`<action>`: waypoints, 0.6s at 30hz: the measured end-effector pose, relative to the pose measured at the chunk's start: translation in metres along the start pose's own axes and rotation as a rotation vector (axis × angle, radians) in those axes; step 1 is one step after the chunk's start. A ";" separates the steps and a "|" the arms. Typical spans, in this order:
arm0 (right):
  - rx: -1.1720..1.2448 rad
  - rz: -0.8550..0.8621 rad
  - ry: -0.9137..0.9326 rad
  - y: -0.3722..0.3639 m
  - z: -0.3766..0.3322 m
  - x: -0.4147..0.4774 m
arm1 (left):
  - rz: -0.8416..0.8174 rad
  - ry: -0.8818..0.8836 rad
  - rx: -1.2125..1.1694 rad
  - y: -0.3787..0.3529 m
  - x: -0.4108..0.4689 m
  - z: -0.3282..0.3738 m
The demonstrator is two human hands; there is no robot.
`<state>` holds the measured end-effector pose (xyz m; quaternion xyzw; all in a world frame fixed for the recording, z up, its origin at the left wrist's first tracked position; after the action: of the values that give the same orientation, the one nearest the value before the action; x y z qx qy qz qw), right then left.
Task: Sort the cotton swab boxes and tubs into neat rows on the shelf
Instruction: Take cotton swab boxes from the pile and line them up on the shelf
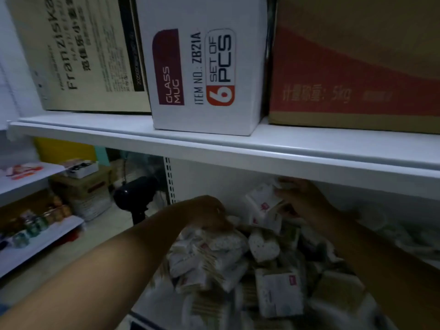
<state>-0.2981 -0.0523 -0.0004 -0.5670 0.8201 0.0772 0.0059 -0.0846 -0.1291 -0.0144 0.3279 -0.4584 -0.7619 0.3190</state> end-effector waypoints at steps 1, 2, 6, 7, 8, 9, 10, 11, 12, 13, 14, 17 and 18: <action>0.101 -0.002 -0.025 -0.001 -0.001 -0.003 | 0.017 -0.060 0.082 0.002 0.003 0.004; 0.160 0.000 -0.043 -0.002 -0.001 -0.008 | 0.042 -0.118 0.127 0.002 0.007 0.005; 0.321 0.062 -0.104 -0.009 0.005 -0.026 | 0.196 -0.235 0.020 0.013 0.017 -0.007; 0.369 0.098 -0.115 -0.010 0.007 -0.031 | 0.243 -0.264 -0.007 0.017 0.020 -0.012; 0.407 0.127 -0.126 -0.011 0.009 -0.036 | 0.274 -0.283 -0.033 0.019 0.021 -0.016; 0.443 0.145 -0.143 -0.011 0.010 -0.040 | 0.288 -0.304 -0.048 0.020 0.021 -0.017; 0.482 0.171 -0.152 -0.012 0.012 -0.046 | 0.291 -0.346 -0.042 0.020 0.020 -0.018; 0.526 0.193 -0.150 -0.013 0.015 -0.052 | 0.299 -0.400 -0.031 0.021 0.019 -0.019; 0.569 0.207 -0.144 -0.013 0.018 -0.059 | 0.322 -0.452 -0.041 0.023 0.018 -0.020; 0.610 0.216 -0.139 -0.013 0.021 -0.066 | 0.361 -0.500 -0.078 0.027 0.015 -0.021; 0.644 0.223 -0.134 -0.013 0.024 -0.074 | 0.415 -0.544 -0.140 0.033 0.010 -0.021; 0.672 0.244 -0.128 -0.010 0.032 -0.098 | 0.591 -0.704 -0.312 0.049 -0.013 -0.018; 0.670 0.242 -0.126 -0.010 0.033 -0.106 | 0.626 -0.768 -0.347 0.052 -0.022 -0.013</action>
<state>-0.2535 0.0468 -0.0236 -0.4265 0.8591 -0.1609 0.2327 -0.0517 -0.1381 0.0325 -0.1852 -0.4853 -0.7602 0.3902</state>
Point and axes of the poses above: each hand's wrist, its own x-axis towards the middle knuckle, its own y-axis out of the back of the hand, z = x × y, the point moved 4 cm from there along x, towards the middle knuckle, and after that the axes turned 5 degrees about -y, right-handed, at the moved point
